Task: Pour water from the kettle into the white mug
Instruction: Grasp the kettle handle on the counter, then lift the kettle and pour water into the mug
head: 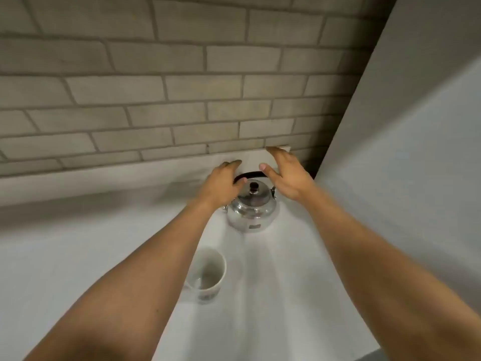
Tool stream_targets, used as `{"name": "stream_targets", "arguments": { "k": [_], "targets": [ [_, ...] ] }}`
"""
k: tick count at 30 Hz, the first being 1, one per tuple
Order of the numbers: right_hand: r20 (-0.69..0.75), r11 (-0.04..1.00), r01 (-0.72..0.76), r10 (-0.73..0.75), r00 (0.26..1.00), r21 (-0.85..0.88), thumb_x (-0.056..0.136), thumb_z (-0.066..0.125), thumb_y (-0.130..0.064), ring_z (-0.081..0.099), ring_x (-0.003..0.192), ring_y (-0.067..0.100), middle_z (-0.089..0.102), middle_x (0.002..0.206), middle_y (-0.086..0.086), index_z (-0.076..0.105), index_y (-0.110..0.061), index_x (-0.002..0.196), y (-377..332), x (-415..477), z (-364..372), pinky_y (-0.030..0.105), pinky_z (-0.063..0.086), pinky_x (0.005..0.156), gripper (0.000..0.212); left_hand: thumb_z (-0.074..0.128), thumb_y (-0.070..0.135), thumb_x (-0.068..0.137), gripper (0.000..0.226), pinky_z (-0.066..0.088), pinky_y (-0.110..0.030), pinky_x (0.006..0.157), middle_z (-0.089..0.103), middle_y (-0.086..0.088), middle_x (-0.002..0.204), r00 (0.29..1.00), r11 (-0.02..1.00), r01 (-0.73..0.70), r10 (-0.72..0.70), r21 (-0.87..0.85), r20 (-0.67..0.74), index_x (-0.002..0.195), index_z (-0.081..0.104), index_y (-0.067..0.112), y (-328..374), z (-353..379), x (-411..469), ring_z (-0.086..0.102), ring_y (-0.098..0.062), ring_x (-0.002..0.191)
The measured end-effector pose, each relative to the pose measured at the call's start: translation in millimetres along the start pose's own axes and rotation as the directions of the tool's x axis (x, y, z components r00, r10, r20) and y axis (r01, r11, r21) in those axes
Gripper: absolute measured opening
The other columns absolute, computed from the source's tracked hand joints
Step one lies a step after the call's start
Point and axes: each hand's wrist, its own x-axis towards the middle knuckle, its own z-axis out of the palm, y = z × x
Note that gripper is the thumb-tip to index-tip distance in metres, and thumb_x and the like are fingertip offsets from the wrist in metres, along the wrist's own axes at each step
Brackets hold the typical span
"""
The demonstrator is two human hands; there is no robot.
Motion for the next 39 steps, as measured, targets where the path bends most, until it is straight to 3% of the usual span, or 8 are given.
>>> {"name": "stream_targets", "arguments": {
  "k": [4, 9, 13, 17, 20, 25, 32, 39],
  "targets": [
    [0.191, 0.998, 0.062, -0.058, 0.980, -0.012, 0.099, 0.047, -0.065, 0.049, 0.141, 0.028, 0.056, 0.153, 0.005, 0.039, -0.025, 0.159, 17.7, 22.7, 4.2, 0.052, 0.043, 0.113, 0.072, 0.058, 0.022, 0.105, 0.026, 0.053, -0.038, 0.084, 0.076, -0.015, 0.114, 0.997, 0.998, 0.053, -0.054, 0.014, 0.047, 0.126, 0.070, 0.013, -0.3, 15.7, 10.7, 0.070, -0.038, 0.106],
    [0.304, 0.972, 0.234, -0.212, 0.929, -0.034, 0.102, 0.051, -0.053, 0.064, 0.111, 0.025, 0.067, 0.123, 0.002, 0.064, -0.024, 0.135, 28.6, 41.4, 19.2, 0.041, 0.052, 0.092, 0.045, 0.054, 0.025, 0.109, 0.027, 0.056, -0.042, 0.086, 0.079, -0.013, 0.107, 0.993, 0.993, 0.114, -0.114, -0.002, -0.020, 0.122, 0.074, 0.014, 2.5, 21.4, 10.5, 0.071, -0.034, 0.098],
    [0.263, 0.973, 0.214, -0.231, 0.937, 0.091, 0.102, 0.058, -0.043, 0.069, 0.095, 0.021, 0.073, 0.100, -0.007, 0.068, -0.022, 0.120, 32.6, 41.7, 36.4, 0.034, 0.050, 0.076, 0.030, 0.057, 0.026, 0.108, 0.026, 0.056, -0.037, 0.086, 0.080, -0.009, 0.106, 0.985, 0.985, 0.154, -0.159, -0.075, -0.069, 0.123, 0.076, 0.016, 4.4, 26.6, 2.4, 0.072, -0.031, 0.097],
    [0.205, 0.965, 0.159, -0.202, 0.958, 0.209, 0.097, 0.066, -0.047, 0.069, 0.079, 0.010, 0.075, 0.085, -0.010, 0.073, -0.025, 0.108, 31.2, 37.4, 38.7, 0.031, 0.053, 0.067, 0.026, 0.060, 0.031, 0.106, 0.035, 0.053, -0.033, 0.090, 0.076, -0.011, 0.125, 0.968, 0.963, 0.237, -0.246, -0.127, -0.054, 0.136, 0.066, 0.016, 10.1, 23.1, -6.9, 0.070, -0.033, 0.117],
    [0.117, 0.964, 0.133, -0.163, 0.980, 0.231, 0.095, 0.068, -0.049, 0.069, 0.079, 0.007, 0.076, 0.086, -0.006, 0.075, -0.023, 0.106, 23.1, 30.3, 30.0, 0.026, 0.051, 0.066, 0.029, 0.068, 0.031, 0.101, 0.058, 0.048, -0.037, 0.109, 0.060, -0.012, 0.149, 0.959, 0.962, 0.235, -0.253, -0.141, -0.129, 0.153, 0.051, 0.015, 21.0, 16.9, -26.8, 0.057, -0.031, 0.137],
    [-0.041, 0.949, 0.123, -0.116, 0.992, 0.290, 0.094, 0.062, -0.061, 0.067, 0.084, 0.008, 0.073, 0.086, -0.015, 0.077, -0.026, 0.104, -1.3, 10.6, -10.8, 0.027, 0.046, 0.070, 0.040, 0.073, 0.036, 0.095, 0.058, 0.053, -0.044, 0.104, 0.052, 0.000, 0.147, 0.952, 0.980, 0.135, -0.169, -0.146, -0.255, 0.149, 0.053, 0.028, 43.2, 16.7, -82.8, 0.056, -0.024, 0.133],
    [-0.103, 0.969, 0.175, -0.159, 0.982, 0.173, 0.095, 0.056, -0.067, 0.065, 0.079, 0.003, 0.072, 0.079, -0.015, 0.080, -0.027, 0.101, -25.9, -48.7, -47.0, 0.027, 0.045, 0.068, 0.047, 0.058, 0.057, 0.101, 0.073, 0.046, -0.048, 0.113, 0.021, 0.003, 0.175, 0.980, 0.998, 0.069, -0.070, -0.012, -0.188, 0.164, 0.026, 0.040, 69.5, 40.3, -141.1, 0.029, -0.028, 0.156],
    [-0.103, 0.981, 0.174, -0.165, 0.981, 0.090, 0.094, 0.055, -0.070, 0.063, 0.068, 0.004, 0.069, 0.069, -0.012, 0.081, -0.026, 0.101, -34.8, -111.2, -61.6, 0.029, 0.042, 0.061, 0.052, 0.051, 0.064, 0.101, 0.066, 0.056, -0.051, 0.104, 0.034, 0.000, 0.162, 0.986, 0.996, 0.039, -0.052, -0.082, -0.159, 0.158, 0.036, 0.035, 78.7, 60.9, -190.9, 0.048, -0.031, 0.140]
  ]
}}
